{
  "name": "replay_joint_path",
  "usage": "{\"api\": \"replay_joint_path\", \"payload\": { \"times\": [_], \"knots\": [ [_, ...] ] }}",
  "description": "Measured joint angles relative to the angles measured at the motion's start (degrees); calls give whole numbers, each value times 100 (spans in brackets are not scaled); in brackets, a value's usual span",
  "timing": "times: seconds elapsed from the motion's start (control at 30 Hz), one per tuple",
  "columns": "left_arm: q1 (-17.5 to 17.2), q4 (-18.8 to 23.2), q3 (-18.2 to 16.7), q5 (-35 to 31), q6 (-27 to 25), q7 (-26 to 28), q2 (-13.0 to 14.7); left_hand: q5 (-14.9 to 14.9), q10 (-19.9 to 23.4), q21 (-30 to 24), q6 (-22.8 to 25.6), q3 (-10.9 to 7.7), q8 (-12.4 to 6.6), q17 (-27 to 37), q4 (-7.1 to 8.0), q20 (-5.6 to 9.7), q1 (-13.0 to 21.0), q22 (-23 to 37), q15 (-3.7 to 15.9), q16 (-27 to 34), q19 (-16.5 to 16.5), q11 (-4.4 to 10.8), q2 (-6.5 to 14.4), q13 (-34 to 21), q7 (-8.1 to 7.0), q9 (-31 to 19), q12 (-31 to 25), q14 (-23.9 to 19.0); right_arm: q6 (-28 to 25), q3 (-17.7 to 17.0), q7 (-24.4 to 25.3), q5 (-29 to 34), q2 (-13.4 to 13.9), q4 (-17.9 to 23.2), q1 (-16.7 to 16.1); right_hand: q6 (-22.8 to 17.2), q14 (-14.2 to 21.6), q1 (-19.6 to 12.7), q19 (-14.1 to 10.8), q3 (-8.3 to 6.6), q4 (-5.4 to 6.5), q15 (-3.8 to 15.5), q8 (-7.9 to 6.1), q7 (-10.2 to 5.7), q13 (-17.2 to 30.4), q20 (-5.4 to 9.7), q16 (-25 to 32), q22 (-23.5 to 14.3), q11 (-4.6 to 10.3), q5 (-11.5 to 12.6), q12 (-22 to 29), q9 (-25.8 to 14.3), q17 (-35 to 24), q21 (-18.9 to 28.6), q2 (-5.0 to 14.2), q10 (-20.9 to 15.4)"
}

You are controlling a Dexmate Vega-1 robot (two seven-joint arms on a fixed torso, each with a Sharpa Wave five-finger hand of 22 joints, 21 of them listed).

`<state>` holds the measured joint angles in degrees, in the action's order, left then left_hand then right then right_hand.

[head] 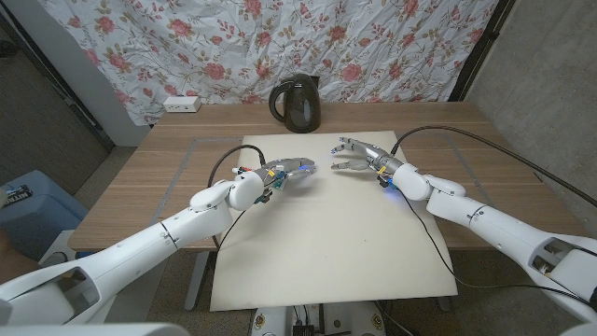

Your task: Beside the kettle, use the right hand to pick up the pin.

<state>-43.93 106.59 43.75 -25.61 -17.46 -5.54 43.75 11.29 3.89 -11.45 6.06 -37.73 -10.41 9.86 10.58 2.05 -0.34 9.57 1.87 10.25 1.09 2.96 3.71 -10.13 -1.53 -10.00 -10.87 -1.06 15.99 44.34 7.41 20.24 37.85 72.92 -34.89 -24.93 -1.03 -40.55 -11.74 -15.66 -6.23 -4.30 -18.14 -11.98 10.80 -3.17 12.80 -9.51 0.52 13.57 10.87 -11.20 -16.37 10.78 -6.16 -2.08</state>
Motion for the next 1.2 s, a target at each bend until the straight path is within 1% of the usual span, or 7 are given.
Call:
{"api": "replay_joint_path", "payload": {
  "times": [0.2,0.5,0.6,0.73,1.03,1.17,1.2],
  "knots": [
    [-179,121,-200,255,-25,236,42,0,21,1,20,0,0,0,0,-31,0,0,8,0,-31,22,0,0,-20,0,0,-8,166,-87,79,-105,4,-14,-52,-1,-18,53,40,-17,16,23,41,85,0,43,0,0,-40,0,39,2,-28,0,53,-160],
    [-463,241,-555,657,1,629,120,0,30,1,20,0,0,0,0,0,0,1,8,0,-62,31,0,0,-20,0,0,-8,414,-280,203,-350,21,-15,-190,120,44,249,-63,-10,119,85,176,206,0,145,45,0,-33,-72,82,29,-28,4,247,-337],
    [-500,255,-607,745,25,728,134,0,30,1,20,0,0,0,0,0,0,1,8,0,-61,31,0,0,-20,0,0,-8,429,-337,220,-393,30,25,-238,133,104,384,-106,15,143,145,185,219,0,185,45,0,-33,-111,82,29,-28,27,219,-418],
    [-628,259,-785,993,140,950,155,0,30,1,20,0,0,0,0,0,0,1,8,0,-62,31,0,0,-20,0,0,-8,440,-441,254,-512,51,131,-336,161,145,458,-188,23,183,185,233,247,0,184,86,0,-31,-160,127,29,-28,28,292,-540],
    [-845,53,-1097,1446,542,1378,157,0,30,2,19,1,0,0,0,-28,0,1,-11,-1,-136,31,0,0,-20,0,0,-51,353,-654,300,-787,69,355,-560,253,331,813,-403,48,335,267,377,339,-15,276,151,0,-42,-278,127,55,-11,71,556,-755],
    [-867,-50,-1151,1571,728,1511,135,0,30,2,19,-24,0,0,-24,-10,0,1,-2,-1,-154,31,0,0,-20,1,0,-59,304,-724,339,-841,64,424,-642,253,371,859,-444,70,357,308,420,339,-14,317,151,1,-42,-299,127,55,-11,71,601,-755],
    [-877,-138,-1188,1615,789,1550,116,0,30,2,19,-24,0,0,-24,-10,0,1,-2,-1,-154,31,0,0,-20,1,0,-59,251,-747,400,-900,60,444,-669,253,371,914,-444,85,376,308,420,339,-15,317,151,0,-42,-299,127,55,-11,71,548,-755]
  ]
}}
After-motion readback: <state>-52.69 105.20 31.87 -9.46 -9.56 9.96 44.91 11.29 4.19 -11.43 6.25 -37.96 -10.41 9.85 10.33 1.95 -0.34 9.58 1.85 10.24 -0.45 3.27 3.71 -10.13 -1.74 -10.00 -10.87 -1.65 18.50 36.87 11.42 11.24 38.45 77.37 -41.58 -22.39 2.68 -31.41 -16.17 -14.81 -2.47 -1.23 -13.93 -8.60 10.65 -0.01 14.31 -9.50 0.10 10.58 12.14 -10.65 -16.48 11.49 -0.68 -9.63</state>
